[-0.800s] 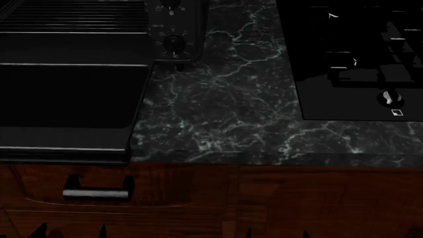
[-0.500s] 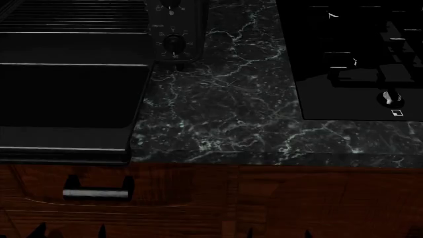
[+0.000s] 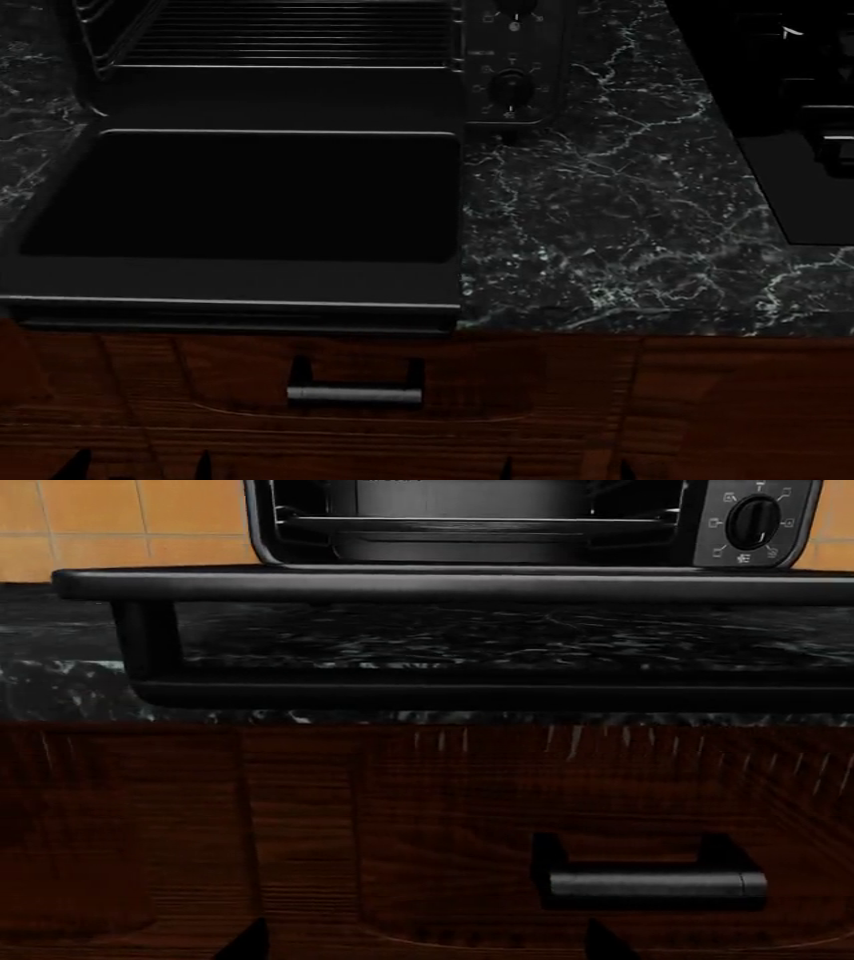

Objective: Close the toaster oven door.

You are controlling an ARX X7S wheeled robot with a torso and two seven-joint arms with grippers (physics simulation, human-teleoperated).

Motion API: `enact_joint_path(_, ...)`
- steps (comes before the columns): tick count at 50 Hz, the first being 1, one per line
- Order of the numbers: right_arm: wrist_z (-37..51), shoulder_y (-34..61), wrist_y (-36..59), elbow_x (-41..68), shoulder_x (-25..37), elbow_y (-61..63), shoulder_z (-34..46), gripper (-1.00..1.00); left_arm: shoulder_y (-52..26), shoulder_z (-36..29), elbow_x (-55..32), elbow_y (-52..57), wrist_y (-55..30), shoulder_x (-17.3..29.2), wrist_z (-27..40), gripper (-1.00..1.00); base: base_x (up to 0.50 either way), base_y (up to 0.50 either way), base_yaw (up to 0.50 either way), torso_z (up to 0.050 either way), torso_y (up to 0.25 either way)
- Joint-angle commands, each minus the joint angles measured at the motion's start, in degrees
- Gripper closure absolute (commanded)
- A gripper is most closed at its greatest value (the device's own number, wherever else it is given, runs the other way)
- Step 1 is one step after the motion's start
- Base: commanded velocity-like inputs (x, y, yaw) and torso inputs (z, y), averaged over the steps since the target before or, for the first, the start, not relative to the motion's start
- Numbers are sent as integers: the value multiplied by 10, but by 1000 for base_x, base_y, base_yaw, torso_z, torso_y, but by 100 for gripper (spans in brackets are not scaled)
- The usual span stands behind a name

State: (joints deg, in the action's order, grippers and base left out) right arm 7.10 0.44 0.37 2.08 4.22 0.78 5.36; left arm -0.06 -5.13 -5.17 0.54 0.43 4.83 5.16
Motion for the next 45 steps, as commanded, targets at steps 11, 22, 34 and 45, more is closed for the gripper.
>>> enact_joint_path(11, 12, -6, 14, 27, 15, 33, 15, -100, 5, -34, 19, 26, -2, 26, 17, -100, 0, 500, 0, 0, 0)
enact_joint_path(22, 25, -11, 70, 24, 26, 111, 31, -100, 14, -18, -5, 101, -68, 33, 39, -100, 0, 500, 0, 0, 0)
enact_joint_path(34, 34, 17, 212, 27, 42, 270, 46, -100, 1, -12, -18, 245, -183, 55, 53, -100, 0, 500, 0, 0, 0)
enact_joint_path(45, 53, 54, 292, 15, 57, 360, 45, -100, -37, -18, -20, 315, -264, 67, 65, -100, 0, 162, 0, 38, 0)
